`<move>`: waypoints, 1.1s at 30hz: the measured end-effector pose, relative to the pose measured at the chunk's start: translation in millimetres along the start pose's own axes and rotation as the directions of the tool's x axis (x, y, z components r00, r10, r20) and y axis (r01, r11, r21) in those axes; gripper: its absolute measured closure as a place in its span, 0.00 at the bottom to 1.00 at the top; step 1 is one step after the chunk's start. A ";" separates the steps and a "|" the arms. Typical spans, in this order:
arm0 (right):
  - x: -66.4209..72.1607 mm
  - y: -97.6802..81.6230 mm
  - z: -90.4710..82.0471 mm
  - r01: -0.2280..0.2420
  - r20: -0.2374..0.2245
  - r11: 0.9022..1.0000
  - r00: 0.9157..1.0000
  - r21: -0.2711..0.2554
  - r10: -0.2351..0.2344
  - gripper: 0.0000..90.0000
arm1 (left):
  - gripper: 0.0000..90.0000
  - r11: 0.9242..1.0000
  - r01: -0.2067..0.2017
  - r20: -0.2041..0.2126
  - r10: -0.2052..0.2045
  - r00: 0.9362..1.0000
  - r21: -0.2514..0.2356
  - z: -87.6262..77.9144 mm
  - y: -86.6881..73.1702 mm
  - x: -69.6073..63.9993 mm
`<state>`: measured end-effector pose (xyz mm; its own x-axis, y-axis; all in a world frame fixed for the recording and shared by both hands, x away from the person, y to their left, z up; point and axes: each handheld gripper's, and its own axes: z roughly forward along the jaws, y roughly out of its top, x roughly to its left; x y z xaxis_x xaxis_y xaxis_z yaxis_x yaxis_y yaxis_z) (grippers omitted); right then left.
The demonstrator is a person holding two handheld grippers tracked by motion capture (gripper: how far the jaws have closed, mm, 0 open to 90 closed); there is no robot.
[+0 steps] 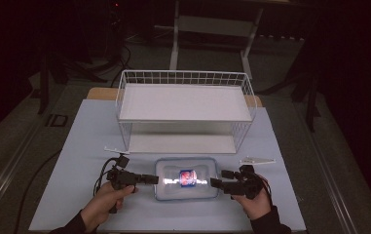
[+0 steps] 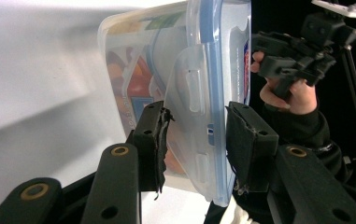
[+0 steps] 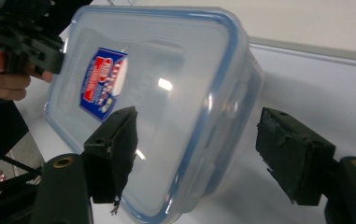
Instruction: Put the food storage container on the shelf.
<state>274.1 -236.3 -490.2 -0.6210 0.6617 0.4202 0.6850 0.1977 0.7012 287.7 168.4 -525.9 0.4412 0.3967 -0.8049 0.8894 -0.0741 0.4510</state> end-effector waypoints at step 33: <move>-6.0 -3.7 -0.3 -0.074 -0.097 0.995 0.992 0.062 0.080 0.52 | 0.66 0.998 -0.063 -0.007 0.063 0.998 -0.028 -1.7 -11.7 -9.7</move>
<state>275.2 -241.2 -495.1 -0.5983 0.6019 0.5289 0.7514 0.1922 0.6312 272.8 167.0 -522.7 0.4958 0.3974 -0.7721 0.8559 -0.0735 0.5118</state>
